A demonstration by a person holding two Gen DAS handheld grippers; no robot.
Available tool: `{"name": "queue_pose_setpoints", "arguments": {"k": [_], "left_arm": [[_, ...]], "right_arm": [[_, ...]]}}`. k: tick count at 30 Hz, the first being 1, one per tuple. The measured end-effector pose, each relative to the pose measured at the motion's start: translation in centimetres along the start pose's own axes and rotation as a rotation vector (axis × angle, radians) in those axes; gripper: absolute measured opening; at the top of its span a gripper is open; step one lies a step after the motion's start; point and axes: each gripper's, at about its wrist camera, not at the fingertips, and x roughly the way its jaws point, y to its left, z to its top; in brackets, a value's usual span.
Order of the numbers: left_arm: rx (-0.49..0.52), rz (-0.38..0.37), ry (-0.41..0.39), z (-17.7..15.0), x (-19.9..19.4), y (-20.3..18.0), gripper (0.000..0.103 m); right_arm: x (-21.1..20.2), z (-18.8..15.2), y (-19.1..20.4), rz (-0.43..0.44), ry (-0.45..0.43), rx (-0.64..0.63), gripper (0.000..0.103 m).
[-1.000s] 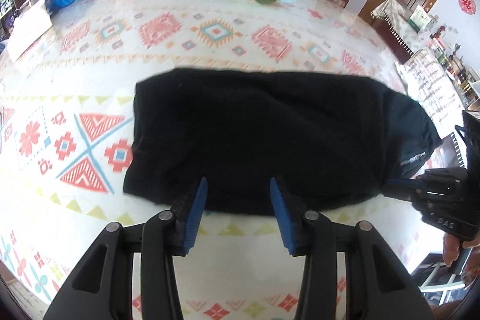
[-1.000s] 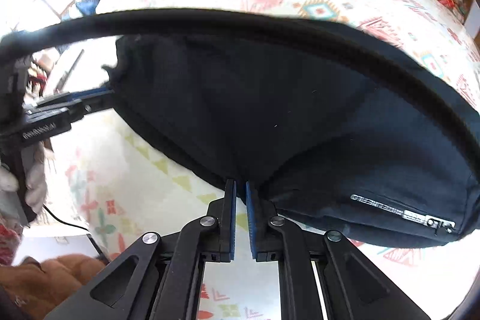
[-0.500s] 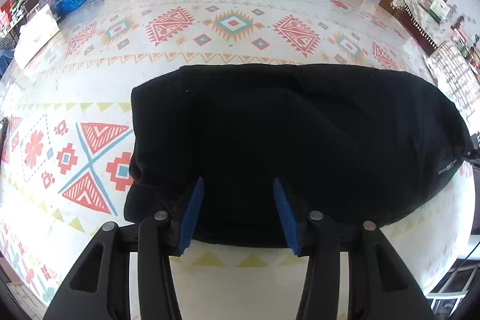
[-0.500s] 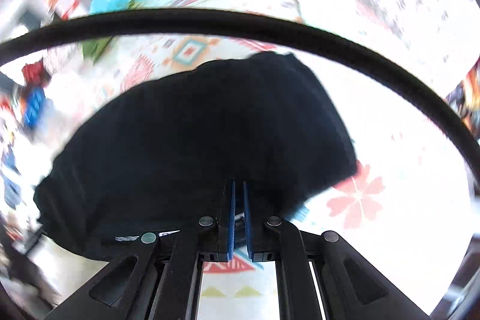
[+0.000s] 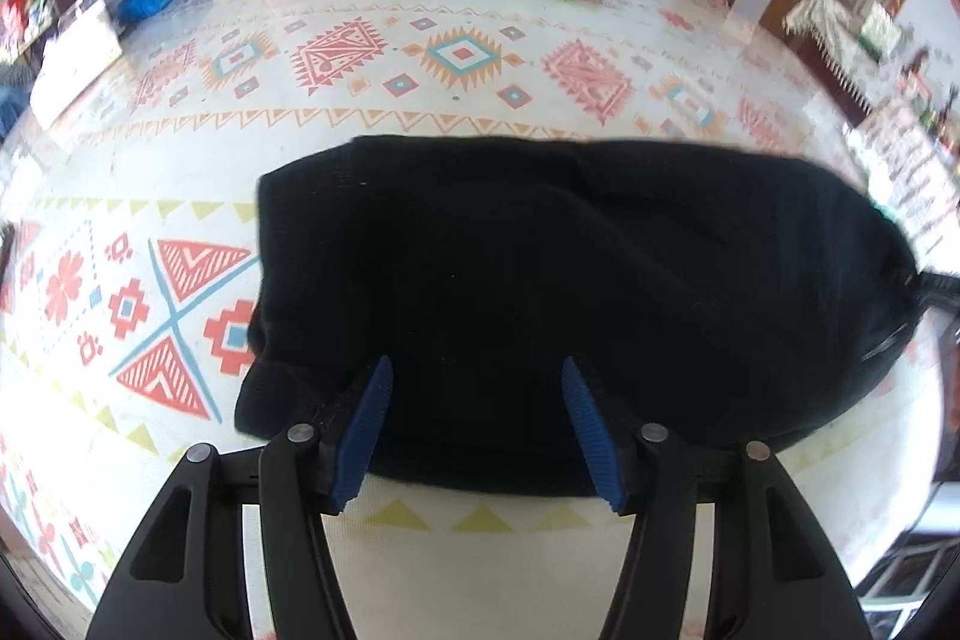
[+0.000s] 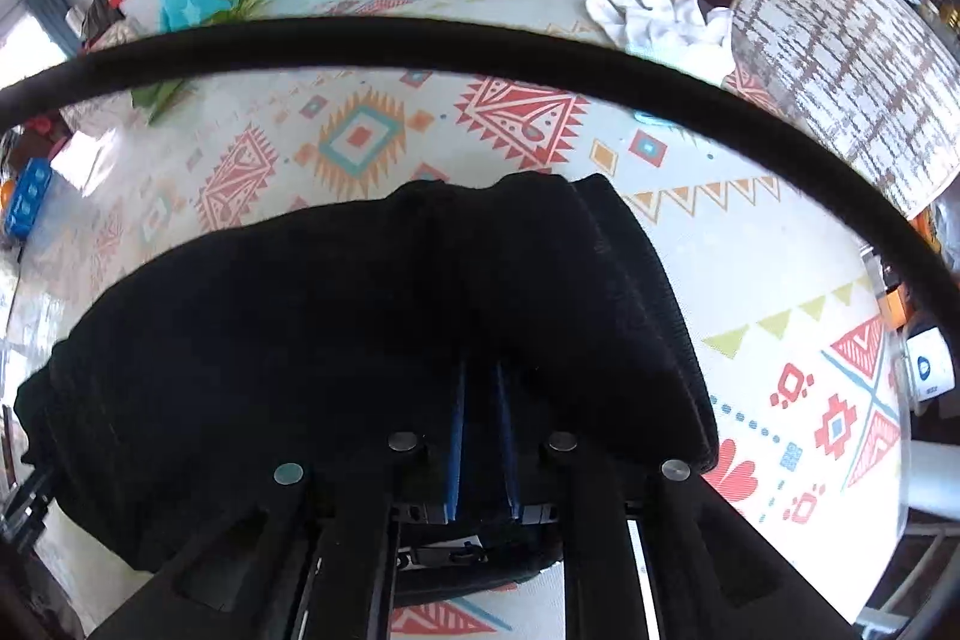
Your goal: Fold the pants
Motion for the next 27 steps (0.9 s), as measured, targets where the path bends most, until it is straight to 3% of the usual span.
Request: {"name": "queue_pose_setpoints", "arguments": {"k": [4, 9, 15, 17, 19, 23, 27], "left_arm": [[-0.071, -0.001, -0.061, -0.6, -3.3, 1.7, 0.058], [-0.275, -0.053, -0.066, -3.0, -5.5, 5.9, 0.058], [-0.337, -0.060, -0.072, -4.7, -5.6, 7.7, 0.058], [-0.341, -0.080, -0.075, -4.6, -5.2, 7.9, 0.058], [-0.350, -0.097, -0.073, -4.4, -4.6, 8.3, 0.058], [-0.375, -0.164, -0.069, -3.7, -3.8, 8.9, 0.058], [-0.382, -0.204, -0.067, -2.7, -3.0, 9.5, 0.058]], "right_arm": [[-3.4, -0.2, 0.0, -0.017, -0.058, -0.060, 0.013], [-6.5, -1.5, 3.9, 0.051, -0.102, -0.234, 0.014], [-6.5, -2.2, 14.0, 0.273, -0.033, -0.542, 0.024], [-6.2, -2.1, 18.4, 0.337, 0.002, -0.629, 0.038], [-5.8, -2.0, 22.7, 0.393, 0.024, -0.715, 0.064], [-3.9, -1.6, 31.3, 0.440, 0.091, -0.884, 0.067], [-0.8, -2.0, 37.7, 0.422, 0.178, -1.021, 0.067]]}}
